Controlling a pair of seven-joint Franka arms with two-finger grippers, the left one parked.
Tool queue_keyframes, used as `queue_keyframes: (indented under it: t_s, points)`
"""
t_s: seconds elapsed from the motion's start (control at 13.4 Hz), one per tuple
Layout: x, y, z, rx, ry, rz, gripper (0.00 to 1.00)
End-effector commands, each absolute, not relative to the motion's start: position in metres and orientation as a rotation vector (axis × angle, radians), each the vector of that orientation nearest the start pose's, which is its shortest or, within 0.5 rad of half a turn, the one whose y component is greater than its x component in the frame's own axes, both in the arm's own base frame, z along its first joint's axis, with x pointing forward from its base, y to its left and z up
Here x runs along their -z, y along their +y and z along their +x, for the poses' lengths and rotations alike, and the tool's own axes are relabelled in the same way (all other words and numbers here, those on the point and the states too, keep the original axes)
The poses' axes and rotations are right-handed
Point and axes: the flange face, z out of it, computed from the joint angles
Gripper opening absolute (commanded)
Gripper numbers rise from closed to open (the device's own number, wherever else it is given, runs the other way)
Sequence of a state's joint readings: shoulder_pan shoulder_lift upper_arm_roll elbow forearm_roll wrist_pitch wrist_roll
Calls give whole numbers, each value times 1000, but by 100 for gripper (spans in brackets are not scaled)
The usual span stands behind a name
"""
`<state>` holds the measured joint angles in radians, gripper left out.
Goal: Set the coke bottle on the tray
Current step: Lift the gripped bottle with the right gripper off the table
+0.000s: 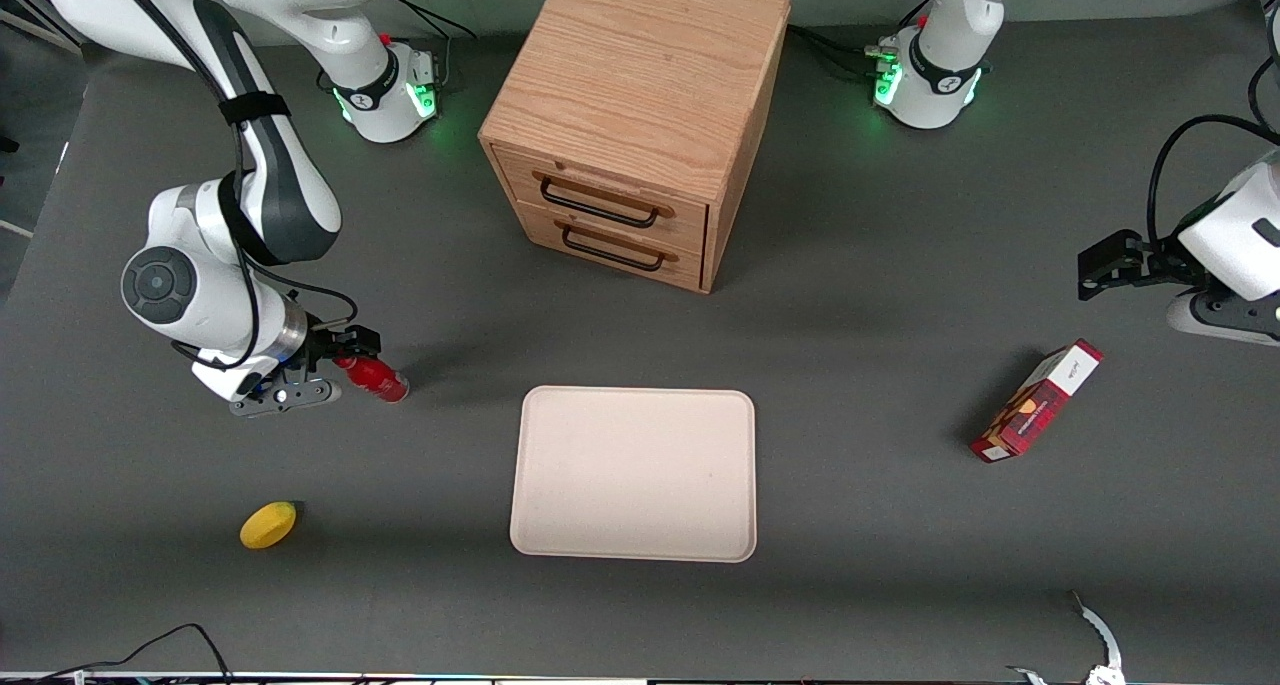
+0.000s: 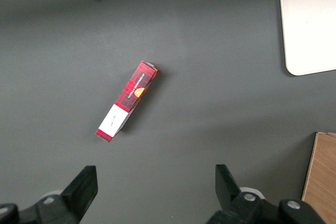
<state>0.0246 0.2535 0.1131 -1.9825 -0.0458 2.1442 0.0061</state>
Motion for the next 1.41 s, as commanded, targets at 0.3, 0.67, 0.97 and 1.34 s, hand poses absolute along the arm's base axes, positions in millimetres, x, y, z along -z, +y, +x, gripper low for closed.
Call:
queue_keyframes:
  t_s: [0.3,0.67,0.97,1.34]
  points:
    - [-332,71,576,-113,-299,-3157,80]
    - [-334,71,575,-109,-299,-3158,37]
    - [-337,72,574,-106,-299,-3159,0]
    - [-385,76,587,-62,-285,-3166,0]
